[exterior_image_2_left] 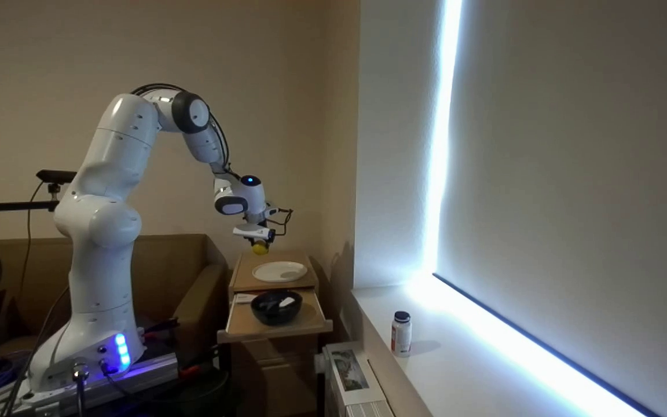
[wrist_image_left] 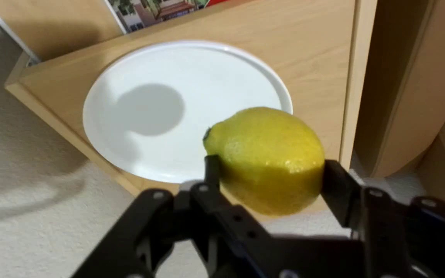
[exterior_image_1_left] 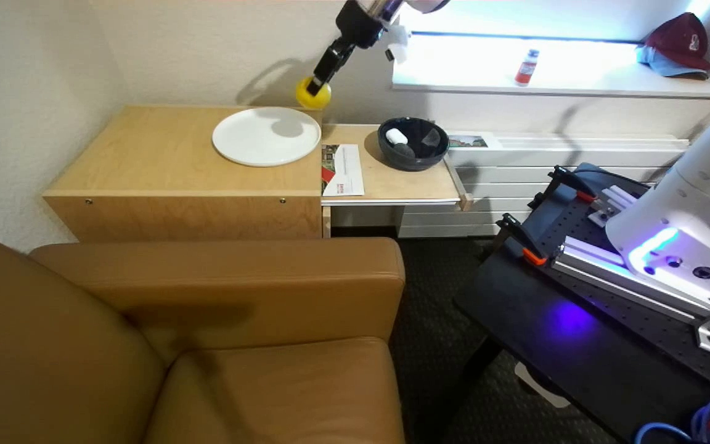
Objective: Move the bottle from the bowl to the windowsill then put the lemon on the plate
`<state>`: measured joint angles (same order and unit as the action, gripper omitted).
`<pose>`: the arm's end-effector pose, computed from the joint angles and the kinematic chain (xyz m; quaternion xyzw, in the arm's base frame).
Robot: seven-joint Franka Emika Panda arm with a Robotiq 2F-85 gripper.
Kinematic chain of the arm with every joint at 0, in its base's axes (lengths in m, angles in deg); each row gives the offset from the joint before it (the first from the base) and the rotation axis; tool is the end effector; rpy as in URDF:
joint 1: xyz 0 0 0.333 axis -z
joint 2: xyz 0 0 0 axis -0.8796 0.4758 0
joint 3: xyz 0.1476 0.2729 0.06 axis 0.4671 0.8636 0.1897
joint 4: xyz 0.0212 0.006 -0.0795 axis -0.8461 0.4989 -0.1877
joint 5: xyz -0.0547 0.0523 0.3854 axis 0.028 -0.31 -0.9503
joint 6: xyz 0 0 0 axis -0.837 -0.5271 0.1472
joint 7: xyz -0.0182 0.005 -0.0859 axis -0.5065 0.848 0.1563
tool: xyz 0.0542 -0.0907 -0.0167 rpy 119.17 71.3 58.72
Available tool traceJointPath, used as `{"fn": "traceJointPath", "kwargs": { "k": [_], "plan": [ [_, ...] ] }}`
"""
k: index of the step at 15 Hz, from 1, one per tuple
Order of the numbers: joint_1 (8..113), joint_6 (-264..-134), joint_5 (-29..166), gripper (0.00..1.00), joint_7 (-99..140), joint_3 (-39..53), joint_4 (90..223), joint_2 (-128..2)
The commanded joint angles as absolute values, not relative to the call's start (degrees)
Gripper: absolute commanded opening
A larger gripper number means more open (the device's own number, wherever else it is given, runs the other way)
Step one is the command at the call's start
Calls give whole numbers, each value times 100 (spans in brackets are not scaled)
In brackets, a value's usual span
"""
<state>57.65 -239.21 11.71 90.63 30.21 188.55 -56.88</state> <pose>0.5575 0.1664 0.2532 -0.9182 -0.2735 -0.2603 0.1200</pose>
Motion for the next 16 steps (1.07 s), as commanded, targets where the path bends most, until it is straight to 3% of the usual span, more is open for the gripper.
{"fn": "traceJointPath", "kwargs": {
  "k": [1, 2, 3, 10, 16],
  "plan": [
    [5679, -24019, 1247, 67, 9020, 3008, 18693, -5444],
    [5640, -24065, 1282, 67, 9015, 3003, 18572, -5271],
    [5634, -24076, 1297, 42, 9015, 2996, 18499, -5185],
    [5568, -25764, 1573, 42, 9396, 3197, 17341, -3881],
    [5119, -26039, 1805, 42, 9155, 2858, 16697, -3087]
  ]
}}
